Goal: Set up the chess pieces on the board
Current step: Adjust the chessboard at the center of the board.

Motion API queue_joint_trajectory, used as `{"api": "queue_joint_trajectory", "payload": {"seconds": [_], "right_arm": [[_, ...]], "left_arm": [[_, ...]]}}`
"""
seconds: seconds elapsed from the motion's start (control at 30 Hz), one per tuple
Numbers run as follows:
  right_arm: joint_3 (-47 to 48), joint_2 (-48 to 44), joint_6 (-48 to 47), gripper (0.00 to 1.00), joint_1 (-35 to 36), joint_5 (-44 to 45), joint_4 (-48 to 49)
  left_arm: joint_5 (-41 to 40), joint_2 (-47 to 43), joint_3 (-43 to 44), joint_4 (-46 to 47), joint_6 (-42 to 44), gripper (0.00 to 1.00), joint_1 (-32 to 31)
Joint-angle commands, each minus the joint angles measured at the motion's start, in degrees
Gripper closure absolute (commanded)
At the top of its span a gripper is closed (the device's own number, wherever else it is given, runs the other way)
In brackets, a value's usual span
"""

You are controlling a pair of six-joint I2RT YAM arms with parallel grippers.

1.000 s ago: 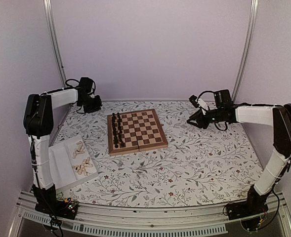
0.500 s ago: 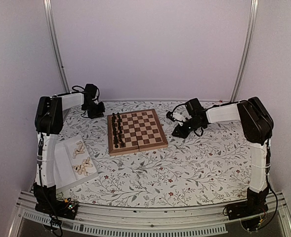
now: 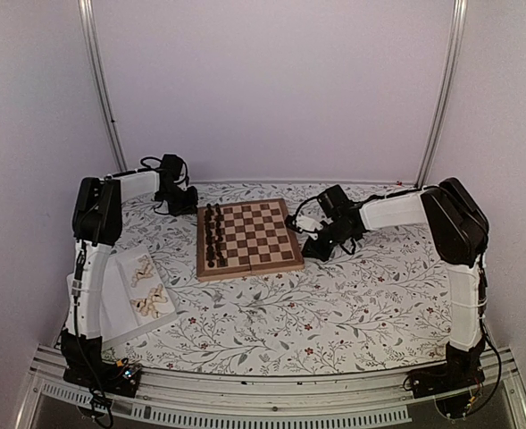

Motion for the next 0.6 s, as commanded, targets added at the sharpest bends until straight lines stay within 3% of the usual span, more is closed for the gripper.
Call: {"api": "queue_joint_trajectory", "payload": {"seconds": [0.0, 0.57], "right_arm": [[-0.53, 1.60, -2.19, 0.85, 2.32, 1.76, -1.86], [-16.93, -11.43, -2.84, 0.87, 6.80, -1.53, -5.51]], "left_arm": [[3.48, 2.23, 1.35, -0.56, 1.81, 1.00, -3.10], [18.15, 4.96, 4.34, 3.25, 4.31, 1.00, -13.39]]}}
